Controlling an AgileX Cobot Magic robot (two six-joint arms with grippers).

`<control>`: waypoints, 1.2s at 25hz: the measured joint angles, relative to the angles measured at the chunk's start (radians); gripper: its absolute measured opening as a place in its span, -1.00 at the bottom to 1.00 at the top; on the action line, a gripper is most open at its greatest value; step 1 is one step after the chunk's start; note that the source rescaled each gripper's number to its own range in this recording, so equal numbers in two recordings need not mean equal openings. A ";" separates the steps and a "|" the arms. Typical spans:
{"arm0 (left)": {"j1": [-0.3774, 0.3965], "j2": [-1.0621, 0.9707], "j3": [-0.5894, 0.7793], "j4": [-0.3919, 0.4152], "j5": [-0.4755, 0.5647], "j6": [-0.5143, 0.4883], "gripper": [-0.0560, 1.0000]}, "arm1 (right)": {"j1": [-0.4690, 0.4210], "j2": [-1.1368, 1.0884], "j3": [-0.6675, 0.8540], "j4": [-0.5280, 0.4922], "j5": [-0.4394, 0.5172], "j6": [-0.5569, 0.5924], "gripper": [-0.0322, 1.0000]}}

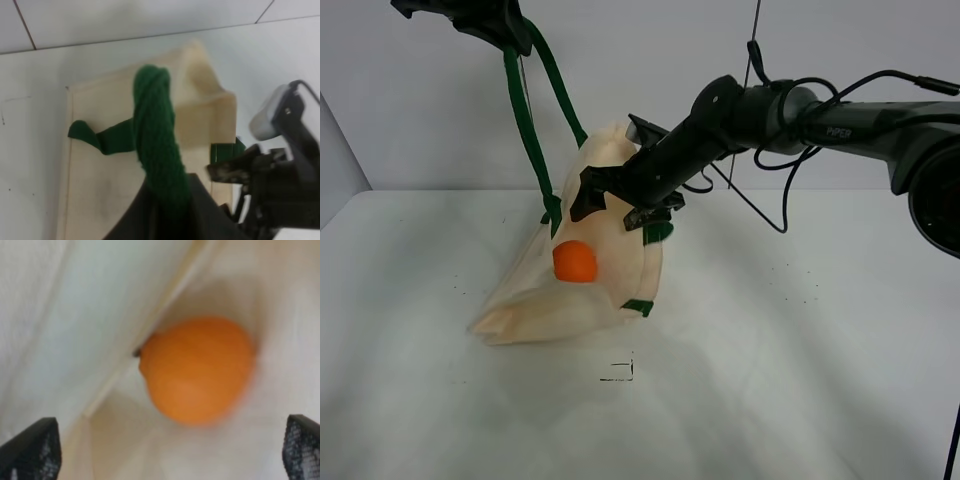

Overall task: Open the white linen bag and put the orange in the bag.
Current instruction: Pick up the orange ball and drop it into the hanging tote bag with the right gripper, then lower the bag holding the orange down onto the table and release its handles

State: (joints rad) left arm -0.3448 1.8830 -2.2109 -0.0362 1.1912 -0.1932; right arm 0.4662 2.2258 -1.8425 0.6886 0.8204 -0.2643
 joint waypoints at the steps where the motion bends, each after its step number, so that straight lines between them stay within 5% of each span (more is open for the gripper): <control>1: 0.000 0.001 0.001 0.000 0.000 0.000 -0.89 | -0.006 0.000 -0.033 -0.084 0.058 0.071 0.98; 6: 0.000 0.000 0.001 0.000 0.000 0.000 -0.89 | -0.024 -0.008 -0.188 -0.524 0.277 0.296 1.00; 8: 0.000 0.001 0.001 0.000 0.000 0.000 -0.89 | -0.035 -0.012 -0.201 -0.602 0.312 0.326 1.00; 23: 0.000 0.001 0.001 0.000 0.000 0.004 -0.89 | -0.398 -0.012 -0.203 -0.724 0.388 0.314 1.00; 30: 0.000 0.001 0.001 0.000 0.000 0.004 -0.89 | -0.426 -0.012 -0.203 -0.689 0.389 0.288 1.00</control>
State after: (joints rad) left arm -0.3448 1.8837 -2.2097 -0.0362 1.1912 -0.1894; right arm 0.0406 2.2138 -2.0454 0.0000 1.2096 0.0239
